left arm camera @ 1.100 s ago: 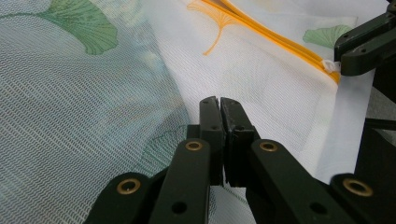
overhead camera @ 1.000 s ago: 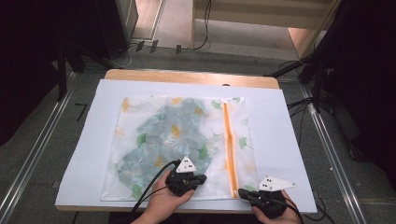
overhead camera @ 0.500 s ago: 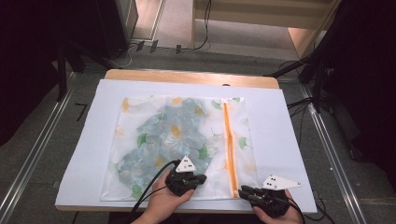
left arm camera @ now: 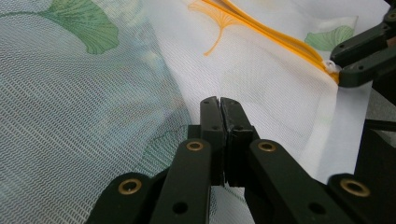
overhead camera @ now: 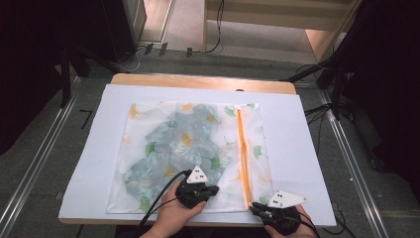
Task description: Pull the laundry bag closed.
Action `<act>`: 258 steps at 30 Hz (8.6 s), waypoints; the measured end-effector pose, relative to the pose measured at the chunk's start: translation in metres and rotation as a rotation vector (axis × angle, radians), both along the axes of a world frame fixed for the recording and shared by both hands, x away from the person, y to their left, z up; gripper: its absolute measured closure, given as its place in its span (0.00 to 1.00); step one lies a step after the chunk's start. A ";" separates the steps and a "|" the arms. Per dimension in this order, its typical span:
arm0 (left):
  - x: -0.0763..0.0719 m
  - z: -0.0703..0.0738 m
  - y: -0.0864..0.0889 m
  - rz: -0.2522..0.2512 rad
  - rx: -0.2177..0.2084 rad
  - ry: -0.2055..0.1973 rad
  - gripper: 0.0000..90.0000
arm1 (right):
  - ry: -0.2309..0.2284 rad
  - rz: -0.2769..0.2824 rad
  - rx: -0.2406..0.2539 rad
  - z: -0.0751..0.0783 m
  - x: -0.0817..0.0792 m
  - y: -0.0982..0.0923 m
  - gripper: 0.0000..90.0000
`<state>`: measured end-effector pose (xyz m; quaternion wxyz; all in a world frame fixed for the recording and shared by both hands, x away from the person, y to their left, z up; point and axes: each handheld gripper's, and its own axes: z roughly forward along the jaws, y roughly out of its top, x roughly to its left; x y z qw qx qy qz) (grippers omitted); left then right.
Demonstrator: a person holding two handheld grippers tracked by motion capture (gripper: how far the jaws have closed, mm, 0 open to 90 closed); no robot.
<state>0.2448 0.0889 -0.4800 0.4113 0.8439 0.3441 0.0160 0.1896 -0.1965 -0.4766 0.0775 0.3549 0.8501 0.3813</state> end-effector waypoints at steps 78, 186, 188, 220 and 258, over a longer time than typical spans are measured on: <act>-0.015 -0.005 -0.058 -0.127 -0.035 0.027 0.99 | 0.036 -0.029 -0.032 0.003 -0.011 0.008 0.98; -0.022 -0.004 -0.061 -0.157 0.005 -0.023 1.00 | 0.158 -0.118 0.291 0.010 0.004 0.001 0.98; -0.022 -0.004 -0.061 -0.156 0.000 -0.020 1.00 | 0.121 -0.149 0.358 0.015 0.004 -0.007 0.99; -0.020 -0.005 -0.060 -0.147 -0.018 0.001 1.00 | 0.024 -0.226 0.078 0.004 0.005 0.016 0.80; -0.020 -0.005 -0.060 -0.150 -0.017 0.002 1.00 | -0.008 -0.146 0.078 0.008 -0.005 0.014 0.97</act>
